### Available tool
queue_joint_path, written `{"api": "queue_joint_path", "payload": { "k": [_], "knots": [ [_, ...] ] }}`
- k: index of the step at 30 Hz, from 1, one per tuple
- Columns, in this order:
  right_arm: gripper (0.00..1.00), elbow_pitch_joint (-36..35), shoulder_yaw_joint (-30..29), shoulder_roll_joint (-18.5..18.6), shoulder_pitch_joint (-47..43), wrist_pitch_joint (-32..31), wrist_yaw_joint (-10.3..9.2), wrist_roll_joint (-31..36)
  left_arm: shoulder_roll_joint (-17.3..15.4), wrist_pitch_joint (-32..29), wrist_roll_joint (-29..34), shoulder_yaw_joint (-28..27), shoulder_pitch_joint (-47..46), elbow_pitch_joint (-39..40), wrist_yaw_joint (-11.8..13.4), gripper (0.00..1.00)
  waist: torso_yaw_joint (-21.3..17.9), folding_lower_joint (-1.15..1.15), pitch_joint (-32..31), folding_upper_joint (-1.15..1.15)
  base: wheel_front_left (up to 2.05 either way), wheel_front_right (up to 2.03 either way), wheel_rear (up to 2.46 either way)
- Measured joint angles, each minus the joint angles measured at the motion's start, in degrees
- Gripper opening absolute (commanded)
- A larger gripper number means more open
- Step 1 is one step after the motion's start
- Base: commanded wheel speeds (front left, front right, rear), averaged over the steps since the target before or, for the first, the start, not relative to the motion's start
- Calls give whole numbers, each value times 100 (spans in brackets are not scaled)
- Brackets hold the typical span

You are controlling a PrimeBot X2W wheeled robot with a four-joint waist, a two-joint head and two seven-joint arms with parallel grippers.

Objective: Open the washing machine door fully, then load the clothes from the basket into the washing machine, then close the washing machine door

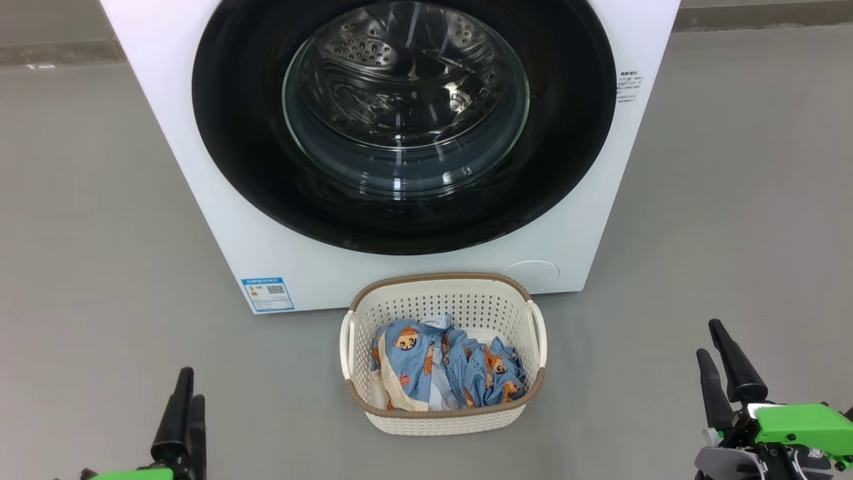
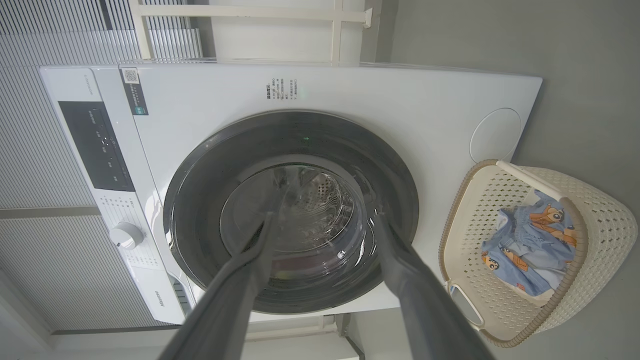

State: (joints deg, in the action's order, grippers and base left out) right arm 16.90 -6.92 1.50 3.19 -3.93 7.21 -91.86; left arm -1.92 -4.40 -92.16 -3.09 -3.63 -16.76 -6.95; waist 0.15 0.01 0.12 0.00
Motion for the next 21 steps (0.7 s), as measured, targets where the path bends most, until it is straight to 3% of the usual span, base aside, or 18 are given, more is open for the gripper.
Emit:
{"api": "queue_joint_path", "payload": {
  "k": [21],
  "knots": [
    [100, -389, 380, 144, 49, 359, 0, 268, -132, 399, 426, 276, -105, 120, 0, 100, 39, 0, -20, 0, 0, 0, 0]
  ]
}}
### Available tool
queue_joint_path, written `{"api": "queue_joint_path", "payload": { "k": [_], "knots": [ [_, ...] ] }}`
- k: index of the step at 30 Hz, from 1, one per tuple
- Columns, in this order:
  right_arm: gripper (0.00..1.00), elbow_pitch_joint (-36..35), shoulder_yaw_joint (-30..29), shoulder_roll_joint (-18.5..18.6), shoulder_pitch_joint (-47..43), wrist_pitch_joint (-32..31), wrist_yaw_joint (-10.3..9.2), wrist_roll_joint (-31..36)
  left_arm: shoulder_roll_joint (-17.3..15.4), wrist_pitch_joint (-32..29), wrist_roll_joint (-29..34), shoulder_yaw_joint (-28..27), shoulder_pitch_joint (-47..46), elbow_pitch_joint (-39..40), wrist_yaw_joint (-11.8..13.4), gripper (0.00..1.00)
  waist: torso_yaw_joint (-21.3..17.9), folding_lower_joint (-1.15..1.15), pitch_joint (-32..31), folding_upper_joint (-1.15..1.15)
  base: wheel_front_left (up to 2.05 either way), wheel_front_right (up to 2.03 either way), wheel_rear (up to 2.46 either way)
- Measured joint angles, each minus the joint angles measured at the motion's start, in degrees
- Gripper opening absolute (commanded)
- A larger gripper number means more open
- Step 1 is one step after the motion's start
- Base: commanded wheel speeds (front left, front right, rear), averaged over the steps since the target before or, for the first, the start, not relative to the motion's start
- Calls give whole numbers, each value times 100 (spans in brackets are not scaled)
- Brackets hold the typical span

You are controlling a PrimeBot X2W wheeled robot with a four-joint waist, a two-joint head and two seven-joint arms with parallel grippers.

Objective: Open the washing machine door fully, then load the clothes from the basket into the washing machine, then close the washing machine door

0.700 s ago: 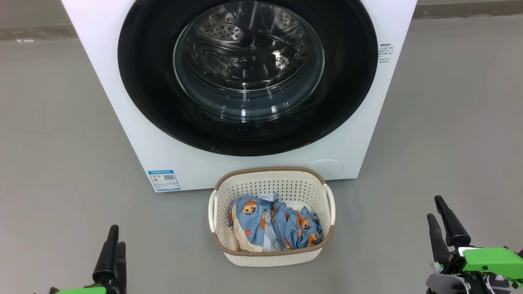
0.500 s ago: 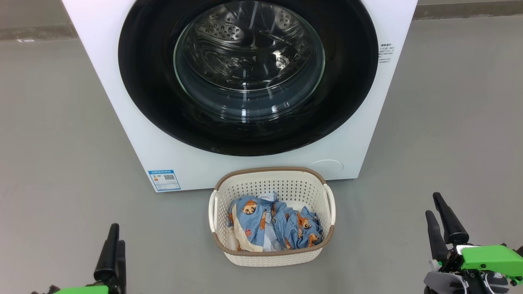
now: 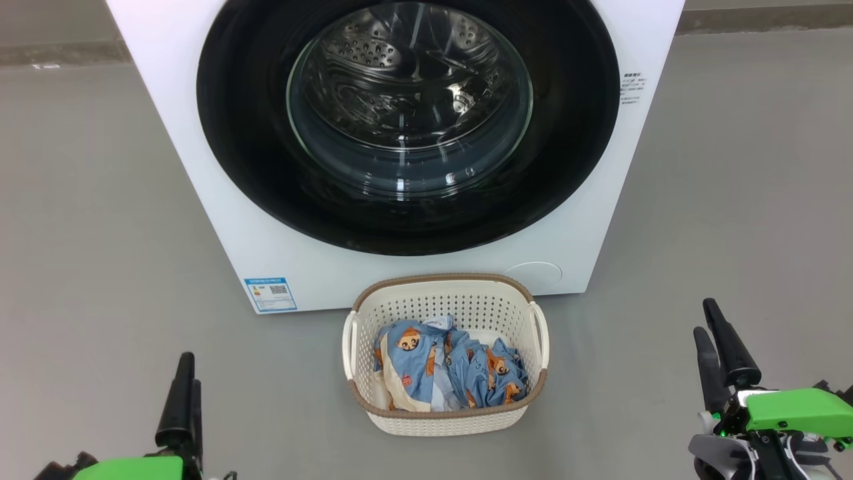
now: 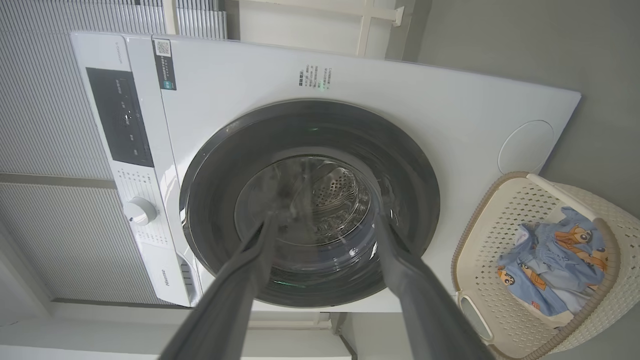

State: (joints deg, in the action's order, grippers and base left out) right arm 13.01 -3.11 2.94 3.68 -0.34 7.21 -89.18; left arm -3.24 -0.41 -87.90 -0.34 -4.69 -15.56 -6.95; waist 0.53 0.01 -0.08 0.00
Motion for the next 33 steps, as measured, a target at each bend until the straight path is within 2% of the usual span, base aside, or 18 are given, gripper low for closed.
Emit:
{"api": "queue_joint_path", "payload": {
  "k": [8, 20, 28, 33],
  "knots": [
    [100, -107, 145, 90, 21, 133, 0, 168, -122, 146, 333, 155, -47, 2, -1, 100, 11, 0, -21, 0, 0, 0, 0],
    [100, -219, 301, 200, 62, 304, 0, 882, -247, 325, 1063, 392, -130, -1, -5, 100, 31, -1, -42, 0, 0, 0, 0],
    [100, -213, 477, 282, 78, 439, 0, 1530, -326, 449, 1850, 514, -137, -46, 5, 100, 41, 0, -65, 0, 0, 0, 0],
    [100, -204, 594, 348, 89, 509, 0, 1929, -435, 521, 2577, 650, -206, -100, 222, 100, 51, 0, -78, 0, 0, 0, 0]
  ]
}}
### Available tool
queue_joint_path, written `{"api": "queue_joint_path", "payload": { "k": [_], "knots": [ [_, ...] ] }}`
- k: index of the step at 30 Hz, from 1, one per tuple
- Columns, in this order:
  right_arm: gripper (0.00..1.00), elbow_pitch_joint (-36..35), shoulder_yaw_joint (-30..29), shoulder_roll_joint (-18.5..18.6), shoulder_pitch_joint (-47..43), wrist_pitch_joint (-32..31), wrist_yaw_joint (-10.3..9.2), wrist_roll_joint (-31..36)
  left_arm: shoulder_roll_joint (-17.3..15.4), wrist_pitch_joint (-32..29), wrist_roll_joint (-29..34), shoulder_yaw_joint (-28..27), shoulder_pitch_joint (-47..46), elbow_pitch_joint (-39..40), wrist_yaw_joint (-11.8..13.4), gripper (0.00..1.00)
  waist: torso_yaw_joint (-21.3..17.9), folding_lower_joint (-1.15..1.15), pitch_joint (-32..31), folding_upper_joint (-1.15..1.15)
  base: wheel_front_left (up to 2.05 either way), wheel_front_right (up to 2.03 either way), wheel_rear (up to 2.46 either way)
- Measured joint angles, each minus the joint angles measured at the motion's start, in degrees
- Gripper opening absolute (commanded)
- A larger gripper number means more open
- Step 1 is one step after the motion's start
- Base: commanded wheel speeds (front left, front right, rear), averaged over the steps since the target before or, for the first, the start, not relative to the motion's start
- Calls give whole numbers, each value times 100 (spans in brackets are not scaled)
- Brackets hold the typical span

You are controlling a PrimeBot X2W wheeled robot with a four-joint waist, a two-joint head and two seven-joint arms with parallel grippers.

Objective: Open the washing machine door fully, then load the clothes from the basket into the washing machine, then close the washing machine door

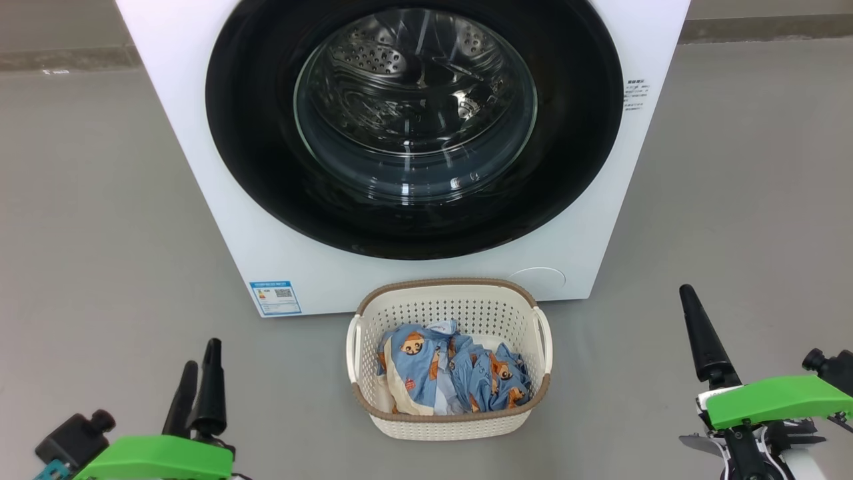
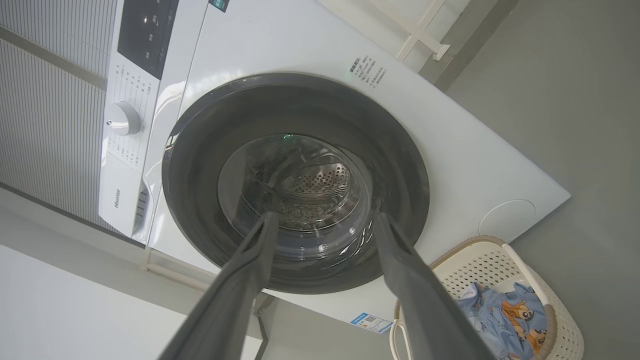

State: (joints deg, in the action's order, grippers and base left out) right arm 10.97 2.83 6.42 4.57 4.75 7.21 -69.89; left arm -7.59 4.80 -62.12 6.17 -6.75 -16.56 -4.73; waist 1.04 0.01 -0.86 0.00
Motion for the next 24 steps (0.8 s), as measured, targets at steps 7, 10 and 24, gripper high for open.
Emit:
{"api": "queue_joint_path", "payload": {
  "k": [7, 10, 24],
  "knots": [
    [100, 129, 182, 140, 133, 112, 0, 722, -2, 132, 542, 97, -40, -75, 77, 100, 22, 0, -1, 0, 0, 0, 0],
    [100, 289, 286, 188, 151, 164, 0, 1083, -5, 183, 767, 111, -42, -114, 77, 100, 32, 0, -4, 0, 0, 0, 0],
    [100, 549, 509, 248, 377, 392, 0, 2231, -22, 388, 1661, 136, -85, -253, 75, 100, 75, 0, -31, 0, 0, 0, 0]
  ]
}}
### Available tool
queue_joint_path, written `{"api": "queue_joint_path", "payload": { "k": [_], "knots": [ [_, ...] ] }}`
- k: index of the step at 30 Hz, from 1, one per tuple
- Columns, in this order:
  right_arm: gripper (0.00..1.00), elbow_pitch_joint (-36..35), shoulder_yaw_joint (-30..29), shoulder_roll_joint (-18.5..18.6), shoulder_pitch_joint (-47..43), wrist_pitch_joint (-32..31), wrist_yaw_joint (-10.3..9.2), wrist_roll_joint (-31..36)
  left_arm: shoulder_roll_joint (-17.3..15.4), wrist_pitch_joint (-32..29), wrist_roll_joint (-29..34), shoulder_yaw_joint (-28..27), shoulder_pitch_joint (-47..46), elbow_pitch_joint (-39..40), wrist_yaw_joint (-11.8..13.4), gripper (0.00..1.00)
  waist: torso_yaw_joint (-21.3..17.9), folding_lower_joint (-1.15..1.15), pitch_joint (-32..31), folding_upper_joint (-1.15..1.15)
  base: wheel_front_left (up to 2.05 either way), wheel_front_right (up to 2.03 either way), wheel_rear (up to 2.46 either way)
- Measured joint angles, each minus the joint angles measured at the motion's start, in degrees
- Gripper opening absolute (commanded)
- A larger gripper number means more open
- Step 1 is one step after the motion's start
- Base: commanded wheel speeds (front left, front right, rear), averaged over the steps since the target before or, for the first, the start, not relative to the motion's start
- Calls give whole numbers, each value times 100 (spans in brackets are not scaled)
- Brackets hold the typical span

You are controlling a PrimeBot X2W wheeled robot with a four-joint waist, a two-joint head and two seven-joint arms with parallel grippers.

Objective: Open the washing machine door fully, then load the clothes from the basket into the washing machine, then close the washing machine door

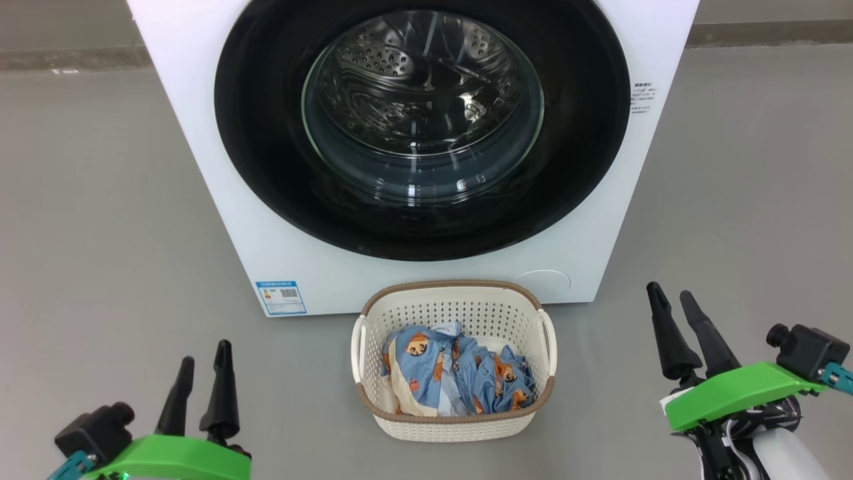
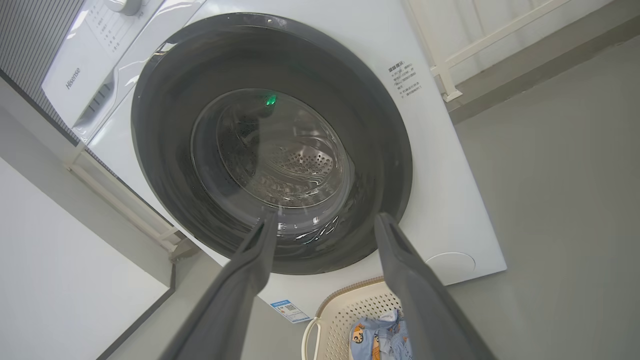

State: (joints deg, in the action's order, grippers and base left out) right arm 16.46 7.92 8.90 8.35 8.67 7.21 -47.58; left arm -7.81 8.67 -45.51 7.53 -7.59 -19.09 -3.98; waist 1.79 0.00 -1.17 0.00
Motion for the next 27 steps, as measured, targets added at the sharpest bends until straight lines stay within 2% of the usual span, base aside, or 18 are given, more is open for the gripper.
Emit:
{"api": "queue_joint_path", "payload": {
  "k": [27],
  "knots": [
    [100, 120, 414, 176, 91, 430, 0, 1670, -37, 457, 1594, 189, -168, -243, -53, 100, 61, 0, -55, 0, 0, 0, 0]
  ]
}}
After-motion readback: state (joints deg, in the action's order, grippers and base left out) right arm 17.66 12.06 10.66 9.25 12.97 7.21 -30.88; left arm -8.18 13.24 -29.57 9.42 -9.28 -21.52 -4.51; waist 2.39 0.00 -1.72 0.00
